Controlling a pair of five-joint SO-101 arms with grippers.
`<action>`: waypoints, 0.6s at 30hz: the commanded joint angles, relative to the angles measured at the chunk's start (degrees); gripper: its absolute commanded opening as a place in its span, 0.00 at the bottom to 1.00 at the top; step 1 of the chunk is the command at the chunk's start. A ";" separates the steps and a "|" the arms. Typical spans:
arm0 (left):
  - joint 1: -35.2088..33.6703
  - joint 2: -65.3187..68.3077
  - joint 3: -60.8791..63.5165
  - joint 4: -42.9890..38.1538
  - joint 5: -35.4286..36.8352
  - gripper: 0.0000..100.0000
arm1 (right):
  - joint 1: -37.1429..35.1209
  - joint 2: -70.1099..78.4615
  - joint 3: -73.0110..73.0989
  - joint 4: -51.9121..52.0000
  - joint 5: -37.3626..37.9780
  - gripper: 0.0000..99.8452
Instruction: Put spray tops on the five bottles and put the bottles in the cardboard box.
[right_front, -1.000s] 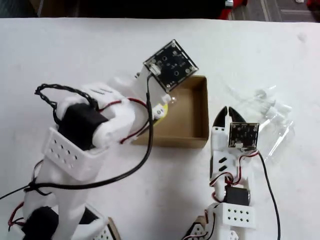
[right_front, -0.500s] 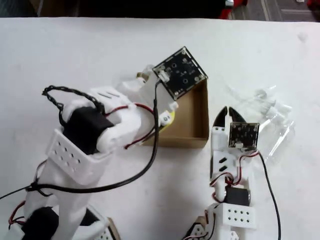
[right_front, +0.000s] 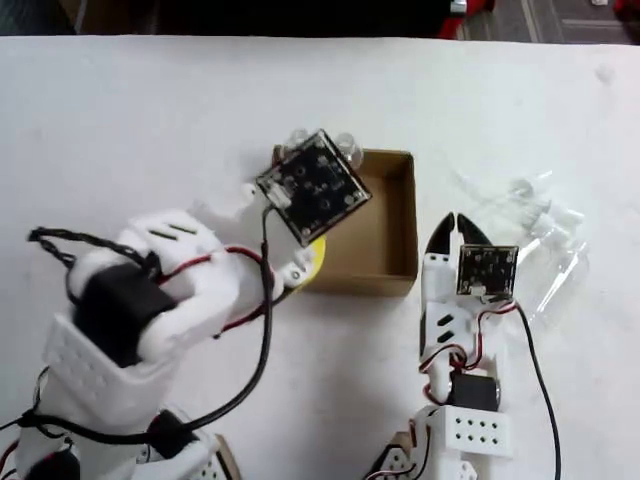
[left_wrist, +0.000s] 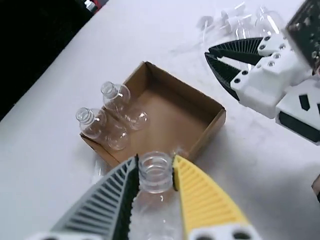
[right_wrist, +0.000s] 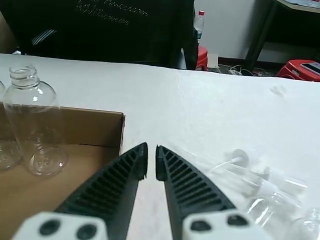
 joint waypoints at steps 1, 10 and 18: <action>0.04 -5.76 7.47 -7.47 0.26 0.02 | -0.40 0.31 0.62 -1.10 -0.35 0.02; -0.04 -8.13 24.79 -33.41 -0.44 0.02 | -0.48 0.31 0.62 -1.10 -0.35 0.02; 0.48 -7.96 36.66 -47.47 -30.77 0.02 | -0.48 0.31 0.62 -1.10 -0.35 0.05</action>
